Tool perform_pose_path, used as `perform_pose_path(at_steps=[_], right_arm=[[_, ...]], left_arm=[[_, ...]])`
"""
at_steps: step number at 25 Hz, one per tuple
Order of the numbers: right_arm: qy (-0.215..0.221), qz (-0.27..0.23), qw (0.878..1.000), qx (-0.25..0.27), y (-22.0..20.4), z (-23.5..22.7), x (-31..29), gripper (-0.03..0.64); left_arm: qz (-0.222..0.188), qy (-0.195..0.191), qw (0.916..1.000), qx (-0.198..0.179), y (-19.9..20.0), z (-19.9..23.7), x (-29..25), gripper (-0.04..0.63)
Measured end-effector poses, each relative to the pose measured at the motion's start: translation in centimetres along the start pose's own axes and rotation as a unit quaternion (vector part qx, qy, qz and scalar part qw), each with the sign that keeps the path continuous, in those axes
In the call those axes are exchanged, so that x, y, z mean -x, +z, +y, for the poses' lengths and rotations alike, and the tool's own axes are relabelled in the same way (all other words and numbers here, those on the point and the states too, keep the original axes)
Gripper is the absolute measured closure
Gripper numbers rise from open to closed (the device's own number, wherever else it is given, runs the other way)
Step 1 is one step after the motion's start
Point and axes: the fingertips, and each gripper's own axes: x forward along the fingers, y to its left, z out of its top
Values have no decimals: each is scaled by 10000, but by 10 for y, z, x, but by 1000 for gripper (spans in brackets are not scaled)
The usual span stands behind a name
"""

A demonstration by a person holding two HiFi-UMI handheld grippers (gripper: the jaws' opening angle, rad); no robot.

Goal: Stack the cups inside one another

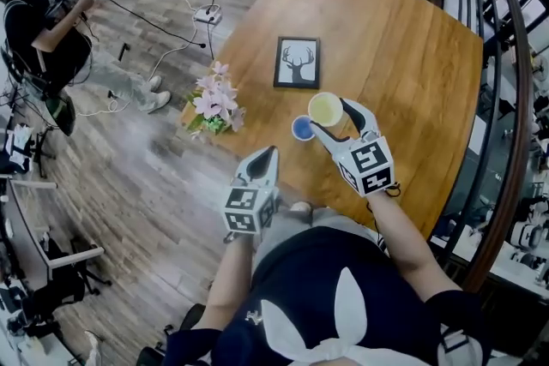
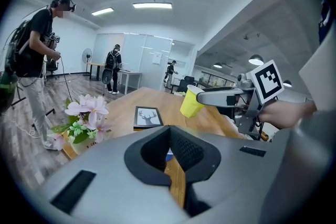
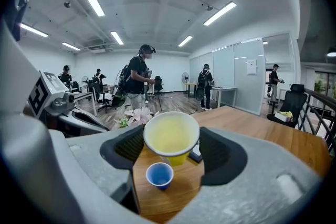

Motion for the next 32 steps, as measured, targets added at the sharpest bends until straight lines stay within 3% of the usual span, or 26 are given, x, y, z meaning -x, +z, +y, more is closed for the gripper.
perform_pose_path(at_steps=[13, 32], right_arm=[[384, 248, 9990, 4, -14, 19, -26, 290], [602, 778, 9951, -16, -64, 30, -62, 290]], left_arm=[[85, 199, 9996, 160, -5, 14, 6, 578], [330, 291, 9987, 274, -20, 24, 3, 578]])
